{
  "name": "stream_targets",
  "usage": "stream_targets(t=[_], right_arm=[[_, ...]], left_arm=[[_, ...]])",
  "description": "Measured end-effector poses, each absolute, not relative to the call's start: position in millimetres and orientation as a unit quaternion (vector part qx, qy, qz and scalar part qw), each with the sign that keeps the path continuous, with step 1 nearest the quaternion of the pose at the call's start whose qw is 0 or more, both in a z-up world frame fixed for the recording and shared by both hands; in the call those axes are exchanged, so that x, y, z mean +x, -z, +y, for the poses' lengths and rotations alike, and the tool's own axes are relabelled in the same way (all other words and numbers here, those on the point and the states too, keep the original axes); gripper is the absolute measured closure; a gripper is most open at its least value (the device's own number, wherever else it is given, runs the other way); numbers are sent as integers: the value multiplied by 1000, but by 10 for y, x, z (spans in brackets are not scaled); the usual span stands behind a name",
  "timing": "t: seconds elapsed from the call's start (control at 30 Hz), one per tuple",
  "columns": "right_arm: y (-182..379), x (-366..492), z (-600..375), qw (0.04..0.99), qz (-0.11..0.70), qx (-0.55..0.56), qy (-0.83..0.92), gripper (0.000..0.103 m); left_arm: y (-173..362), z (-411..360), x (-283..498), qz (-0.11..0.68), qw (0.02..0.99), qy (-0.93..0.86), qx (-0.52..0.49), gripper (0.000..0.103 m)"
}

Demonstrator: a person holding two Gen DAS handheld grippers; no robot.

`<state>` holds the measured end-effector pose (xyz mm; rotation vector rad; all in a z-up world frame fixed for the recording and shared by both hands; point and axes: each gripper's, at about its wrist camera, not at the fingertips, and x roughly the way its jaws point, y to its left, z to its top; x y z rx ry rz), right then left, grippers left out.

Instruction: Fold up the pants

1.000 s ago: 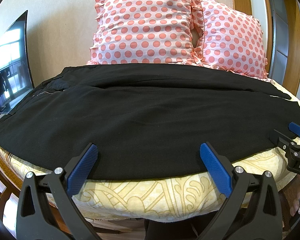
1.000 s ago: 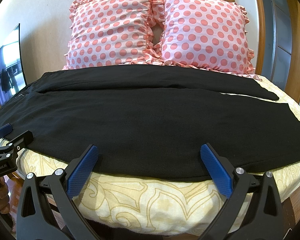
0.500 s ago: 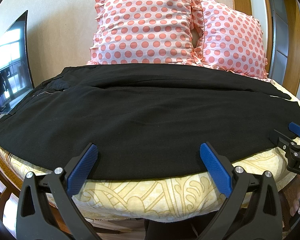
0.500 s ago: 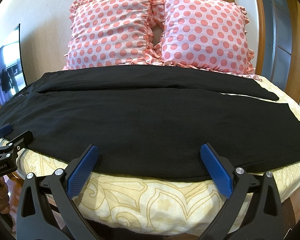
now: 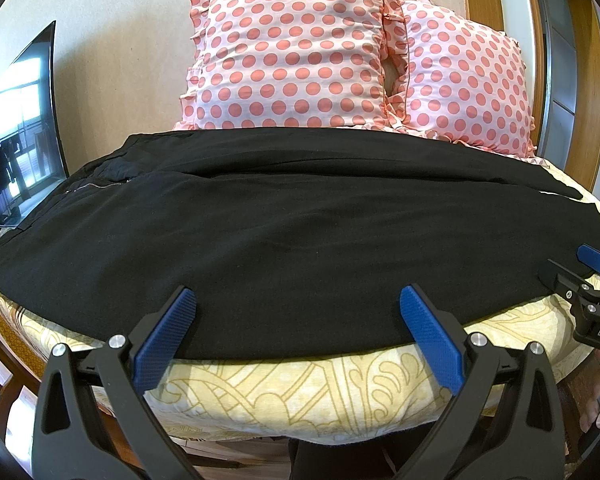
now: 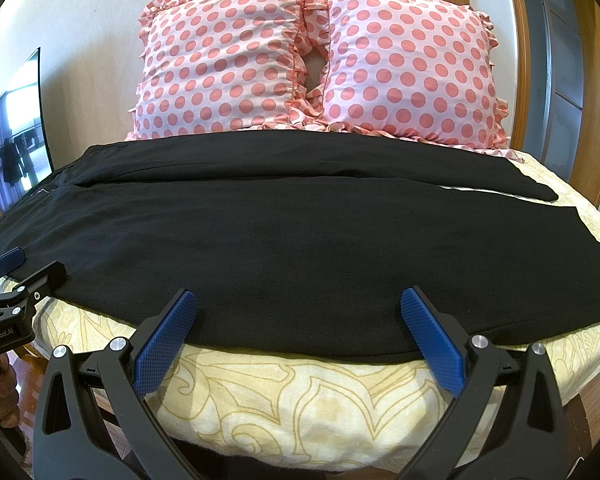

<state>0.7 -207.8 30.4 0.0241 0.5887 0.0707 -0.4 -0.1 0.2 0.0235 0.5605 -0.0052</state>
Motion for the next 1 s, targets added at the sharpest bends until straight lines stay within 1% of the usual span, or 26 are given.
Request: stream_targets(t=[1.0], right_arm=[[-271,6,-2056,957,287,12,-35,1]], left_arm=[[-3,-1,-5,276,961,3,11,2]])
